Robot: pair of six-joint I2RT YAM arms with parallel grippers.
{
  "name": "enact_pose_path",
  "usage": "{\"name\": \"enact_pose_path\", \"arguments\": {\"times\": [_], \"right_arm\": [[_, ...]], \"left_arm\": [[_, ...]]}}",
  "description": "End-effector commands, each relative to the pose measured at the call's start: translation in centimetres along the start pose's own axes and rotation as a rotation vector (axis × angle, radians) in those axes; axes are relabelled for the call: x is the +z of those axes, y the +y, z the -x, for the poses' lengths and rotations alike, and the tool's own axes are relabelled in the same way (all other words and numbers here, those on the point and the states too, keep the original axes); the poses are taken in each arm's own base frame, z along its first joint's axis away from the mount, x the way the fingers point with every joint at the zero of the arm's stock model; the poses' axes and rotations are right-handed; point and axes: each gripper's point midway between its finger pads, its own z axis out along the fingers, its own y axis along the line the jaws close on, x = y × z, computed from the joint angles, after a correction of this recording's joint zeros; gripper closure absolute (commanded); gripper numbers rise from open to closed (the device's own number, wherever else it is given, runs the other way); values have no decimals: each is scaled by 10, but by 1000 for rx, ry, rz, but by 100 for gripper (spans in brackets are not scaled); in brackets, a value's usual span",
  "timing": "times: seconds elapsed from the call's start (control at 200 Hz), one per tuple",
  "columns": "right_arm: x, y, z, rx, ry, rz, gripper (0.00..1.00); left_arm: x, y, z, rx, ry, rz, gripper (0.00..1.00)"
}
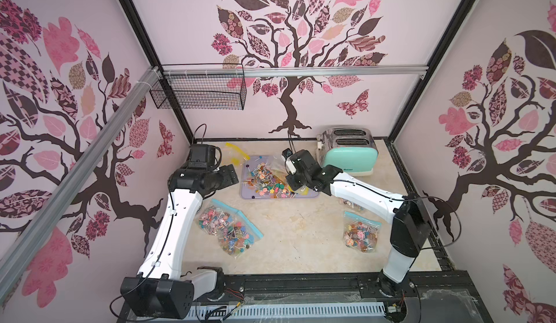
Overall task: Pour candies out of the ziploc bag
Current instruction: Place the ziploc bag at the center of the board.
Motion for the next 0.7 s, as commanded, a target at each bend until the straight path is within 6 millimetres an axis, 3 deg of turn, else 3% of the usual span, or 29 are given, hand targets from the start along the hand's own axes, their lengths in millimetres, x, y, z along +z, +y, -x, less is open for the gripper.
{"name": "enact_pose_path", "arguments": {"times": [0.0, 0.09, 0.18, 0.34, 0.555, 0.695], "right_arm": [[-5, 73, 54, 198, -129, 459, 100], [2, 110, 78, 348, -160, 733, 100], [17, 128, 92, 469, -170, 915, 100], [56, 144, 87, 613, -122, 1090, 100], [48, 145, 66, 607, -125, 1145, 100], [29, 147, 58, 547, -122, 1154, 100]], "left_arm": [[-20, 12, 5, -9, -44, 46, 14], [-26, 17, 8, -6, -59, 73, 14], [-27, 20, 7, -9, -59, 86, 14], [-24, 21, 9, -15, -63, 82, 14], [-9, -40, 12, 42, -81, -279, 7], [-1, -47, 16, 89, -88, -311, 2]]}}
